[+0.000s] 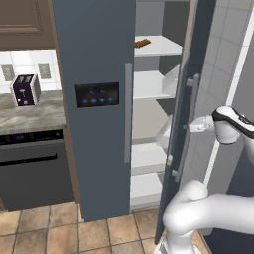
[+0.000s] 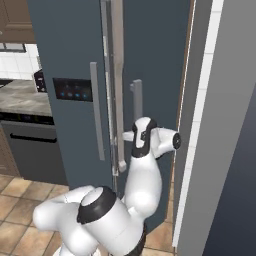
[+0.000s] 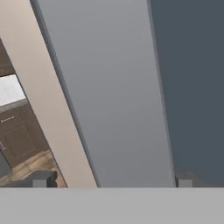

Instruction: There's a chicken drumstick in the fridge that needs to be moved to the freezer for freezing. Pick up the chicken drumstick from the fridge, place it on any shelf in the freezer, and close the fridge and freezer doors when done.

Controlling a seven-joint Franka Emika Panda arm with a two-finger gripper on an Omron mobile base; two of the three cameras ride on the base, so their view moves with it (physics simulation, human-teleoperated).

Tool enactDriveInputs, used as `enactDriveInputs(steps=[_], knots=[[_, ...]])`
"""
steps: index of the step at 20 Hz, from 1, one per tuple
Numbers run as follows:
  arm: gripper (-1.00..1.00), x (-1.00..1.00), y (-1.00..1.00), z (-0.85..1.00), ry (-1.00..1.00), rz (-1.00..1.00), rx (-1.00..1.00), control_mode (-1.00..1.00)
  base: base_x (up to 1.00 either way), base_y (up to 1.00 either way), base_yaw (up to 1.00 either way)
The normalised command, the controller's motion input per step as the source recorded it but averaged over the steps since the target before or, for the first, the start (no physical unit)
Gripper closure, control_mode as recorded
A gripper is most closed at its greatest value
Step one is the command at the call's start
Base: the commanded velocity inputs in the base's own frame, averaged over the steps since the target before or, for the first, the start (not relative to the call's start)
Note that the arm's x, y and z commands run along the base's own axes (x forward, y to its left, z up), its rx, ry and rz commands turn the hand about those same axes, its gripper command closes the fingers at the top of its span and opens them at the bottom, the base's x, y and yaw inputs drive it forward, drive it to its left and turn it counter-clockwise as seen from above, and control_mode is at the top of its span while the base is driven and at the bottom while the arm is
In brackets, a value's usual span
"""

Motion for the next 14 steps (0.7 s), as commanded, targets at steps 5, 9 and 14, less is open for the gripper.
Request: enactDriveInputs(steps=[5, 9, 14], knots=[[-1.0, 0.23, 0.28, 0.02, 0.14, -0.09, -0.07, -1.0, 0.0, 0.0, 0.0], [-1.0, 0.21, 0.34, 0.0, 0.13, -0.1, -0.07, -1.0, 0.0, 0.0, 0.0], [-1.0, 0.18, 0.25, 0.02, 0.15, -0.09, -0.07, -1.0, 0.0, 0.0, 0.0]])
